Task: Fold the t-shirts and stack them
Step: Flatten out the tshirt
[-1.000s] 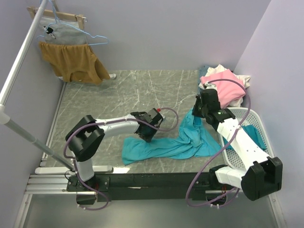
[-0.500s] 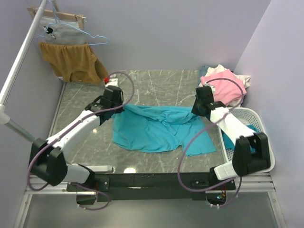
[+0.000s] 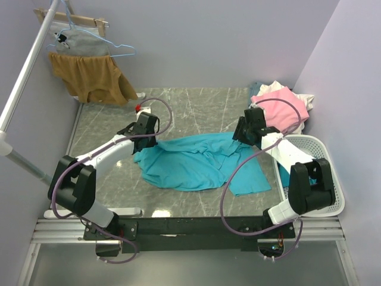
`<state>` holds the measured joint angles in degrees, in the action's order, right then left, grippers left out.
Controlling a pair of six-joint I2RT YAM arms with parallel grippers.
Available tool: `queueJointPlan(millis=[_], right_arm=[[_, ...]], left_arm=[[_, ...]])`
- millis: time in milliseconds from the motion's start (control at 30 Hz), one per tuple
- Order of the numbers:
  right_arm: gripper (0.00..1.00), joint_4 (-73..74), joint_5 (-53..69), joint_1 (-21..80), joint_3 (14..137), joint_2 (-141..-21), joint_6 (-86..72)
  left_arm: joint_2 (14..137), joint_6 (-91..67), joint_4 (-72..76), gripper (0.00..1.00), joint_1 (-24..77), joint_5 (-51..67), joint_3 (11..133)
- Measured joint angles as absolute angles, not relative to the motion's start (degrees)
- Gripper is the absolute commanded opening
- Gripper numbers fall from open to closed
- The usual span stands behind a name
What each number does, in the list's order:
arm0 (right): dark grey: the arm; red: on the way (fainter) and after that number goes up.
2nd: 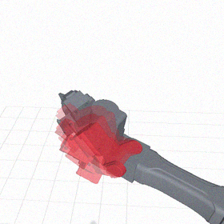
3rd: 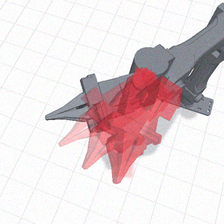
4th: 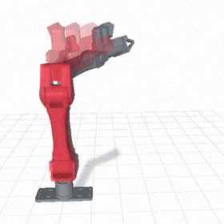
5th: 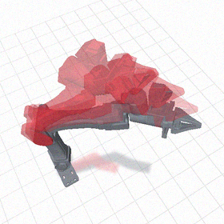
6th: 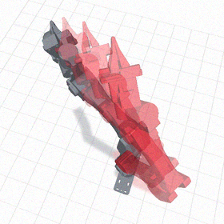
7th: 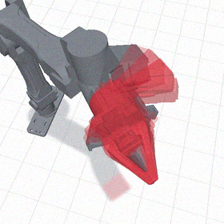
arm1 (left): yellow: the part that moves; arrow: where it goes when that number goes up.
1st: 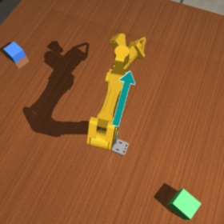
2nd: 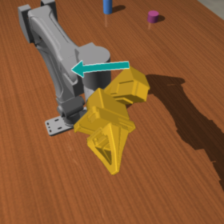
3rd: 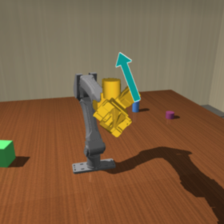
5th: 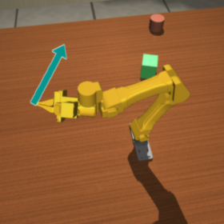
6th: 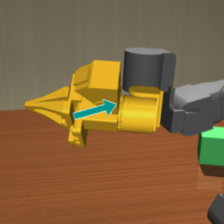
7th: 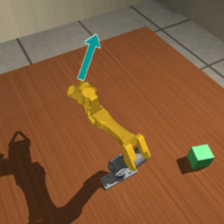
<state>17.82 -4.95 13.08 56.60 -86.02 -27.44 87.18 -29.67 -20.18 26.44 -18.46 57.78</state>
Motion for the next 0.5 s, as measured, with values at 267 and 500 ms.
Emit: queueJointPlan(millis=[267,500], right_arm=[[0.52,15.88,1.28,13.37,47.99,-85.08,-27.64],[0.50,9.21,4.58,13.50,47.57,-86.98,-27.73]], left_arm=[[89.08,-29.63,-19.40,0.01,26.44,-17.91,58.06],[89.95,-29.63,-18.65,0.01,26.46,-17.32,58.22]])
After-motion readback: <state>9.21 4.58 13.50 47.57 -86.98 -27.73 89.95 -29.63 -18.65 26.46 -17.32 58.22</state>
